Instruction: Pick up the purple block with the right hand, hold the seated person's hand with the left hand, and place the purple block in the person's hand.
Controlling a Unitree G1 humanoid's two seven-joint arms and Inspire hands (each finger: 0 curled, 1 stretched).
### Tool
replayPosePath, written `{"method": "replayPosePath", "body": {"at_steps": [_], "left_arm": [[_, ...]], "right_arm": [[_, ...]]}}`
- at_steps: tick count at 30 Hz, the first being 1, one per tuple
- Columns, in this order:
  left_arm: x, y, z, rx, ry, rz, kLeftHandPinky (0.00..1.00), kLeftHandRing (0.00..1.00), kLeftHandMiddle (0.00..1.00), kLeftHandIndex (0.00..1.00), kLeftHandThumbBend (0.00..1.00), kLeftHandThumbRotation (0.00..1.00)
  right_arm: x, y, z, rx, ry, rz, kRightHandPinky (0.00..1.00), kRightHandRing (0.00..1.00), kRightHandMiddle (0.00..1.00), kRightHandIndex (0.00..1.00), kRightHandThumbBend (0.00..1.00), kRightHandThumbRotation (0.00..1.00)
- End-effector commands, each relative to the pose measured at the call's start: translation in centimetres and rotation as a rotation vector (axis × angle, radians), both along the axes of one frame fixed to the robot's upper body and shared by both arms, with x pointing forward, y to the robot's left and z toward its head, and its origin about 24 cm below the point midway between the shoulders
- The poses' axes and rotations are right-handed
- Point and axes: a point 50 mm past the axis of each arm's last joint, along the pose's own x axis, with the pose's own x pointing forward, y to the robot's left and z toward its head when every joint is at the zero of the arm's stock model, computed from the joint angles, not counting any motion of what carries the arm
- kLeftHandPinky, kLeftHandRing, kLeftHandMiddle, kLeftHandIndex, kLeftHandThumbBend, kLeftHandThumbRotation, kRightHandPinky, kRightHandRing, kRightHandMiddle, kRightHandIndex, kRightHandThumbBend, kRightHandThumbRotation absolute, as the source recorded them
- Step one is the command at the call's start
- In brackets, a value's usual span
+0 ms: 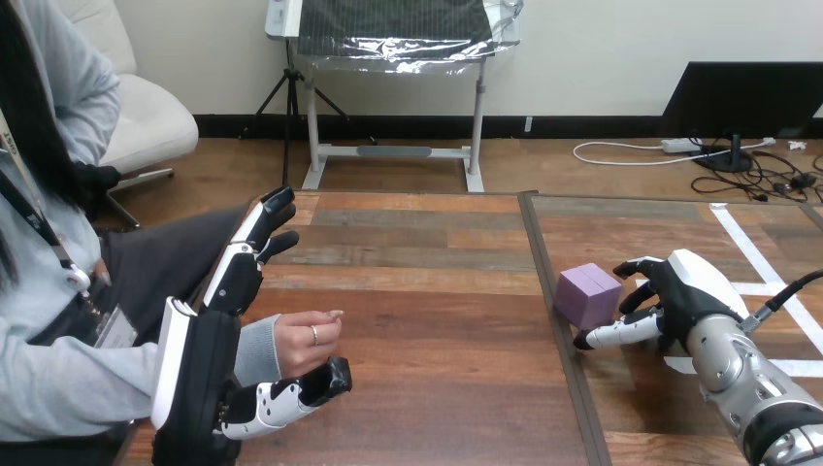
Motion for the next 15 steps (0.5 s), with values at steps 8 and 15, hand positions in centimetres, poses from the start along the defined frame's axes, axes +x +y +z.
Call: {"method": "replayPosePath", "body": {"at_steps": [8,15], "left_arm": [[1.12,-0.25,1.41,-0.001,-0.076,-0.020,0.83,0.90,0.93,0.91,1.00,0.71],[1.14,-0.32,1.43,-0.003,-0.079,-0.020,0.83,0.90,0.92,0.91,1.00,0.70]], "right_arm": [[2.61,2.33,3.12,0.005,-0.132,0.070,0.46,0.56,0.58,0.83,1.00,0.23],[2.67,2.62,3.04,0.015,-0.128,0.063,0.32,0.39,0.45,0.83,0.99,0.25]]}}
